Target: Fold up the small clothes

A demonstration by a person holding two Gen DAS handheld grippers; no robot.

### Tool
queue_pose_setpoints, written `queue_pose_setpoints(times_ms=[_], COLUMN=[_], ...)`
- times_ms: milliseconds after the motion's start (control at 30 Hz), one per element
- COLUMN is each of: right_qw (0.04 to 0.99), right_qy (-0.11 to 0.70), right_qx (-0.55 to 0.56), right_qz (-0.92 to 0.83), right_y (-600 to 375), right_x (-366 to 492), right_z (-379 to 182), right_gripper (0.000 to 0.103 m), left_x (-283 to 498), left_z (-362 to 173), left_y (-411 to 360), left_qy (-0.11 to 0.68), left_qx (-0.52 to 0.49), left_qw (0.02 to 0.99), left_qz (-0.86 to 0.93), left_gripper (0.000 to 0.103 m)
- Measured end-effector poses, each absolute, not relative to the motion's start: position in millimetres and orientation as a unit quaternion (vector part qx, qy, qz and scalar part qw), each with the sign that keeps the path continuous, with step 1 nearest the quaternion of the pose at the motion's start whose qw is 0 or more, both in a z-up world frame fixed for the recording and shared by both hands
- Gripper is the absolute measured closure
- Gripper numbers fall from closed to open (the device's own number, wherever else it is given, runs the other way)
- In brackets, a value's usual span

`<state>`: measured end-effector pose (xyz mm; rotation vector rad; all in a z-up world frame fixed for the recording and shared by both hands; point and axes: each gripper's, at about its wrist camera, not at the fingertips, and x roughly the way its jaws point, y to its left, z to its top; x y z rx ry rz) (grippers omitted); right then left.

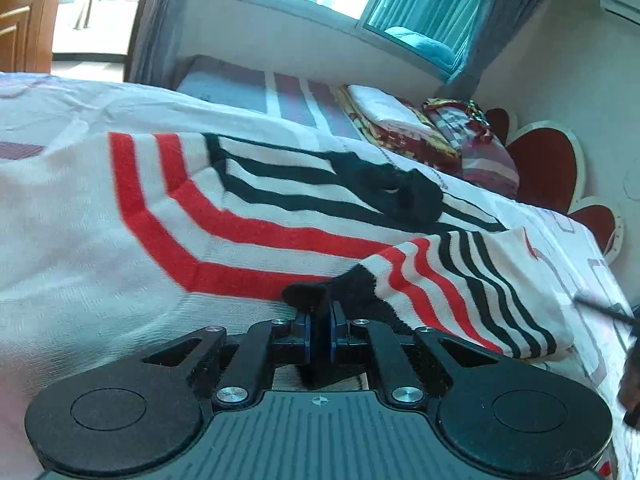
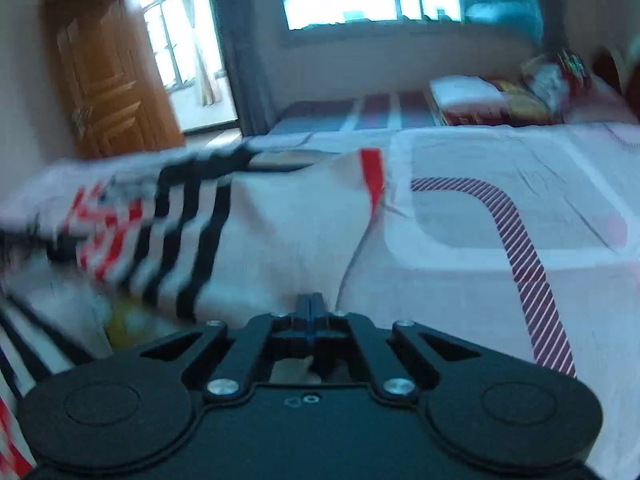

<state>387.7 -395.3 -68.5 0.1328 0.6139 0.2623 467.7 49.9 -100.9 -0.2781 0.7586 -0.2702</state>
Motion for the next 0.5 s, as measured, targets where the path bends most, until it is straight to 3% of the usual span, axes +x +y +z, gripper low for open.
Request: queue_pose_setpoints(times_ms=[67,167,367,500], right_qw=[0.952,0.961,0.96,0.947], right_qy=[0.263,0.238,0.256,0.311], right_qx=[0.102,0.1,0.071,0.047], right_qz=[0.12,0.099,0.093,0.057], right_y=[-407.8,-413.0,-397.8,-400.0], right_x=[401.0,429.5,492.4,522.1], right_z=[-58.3,-56.3,-77.1,-101.9], right_gripper=[0.088,0.091,0.094,0.103], left_x=[453.6,447.5,487.0,482.3], left_z=[-88.2,-67.6,-95.6,-102.3], left_y=[53.2,44.9,-8.1,-9.4], left_qy=[0.325,0.273,0.346,0.335], left_qx=[-0.116,-0.107,-0.027,-0.013], left_qw=[0.935,0.952,0.929,0.935], left_qz=[-0.08,-0.084,-0.127,-0.117], left_gripper=[0.067,0.067,0.067,0.067])
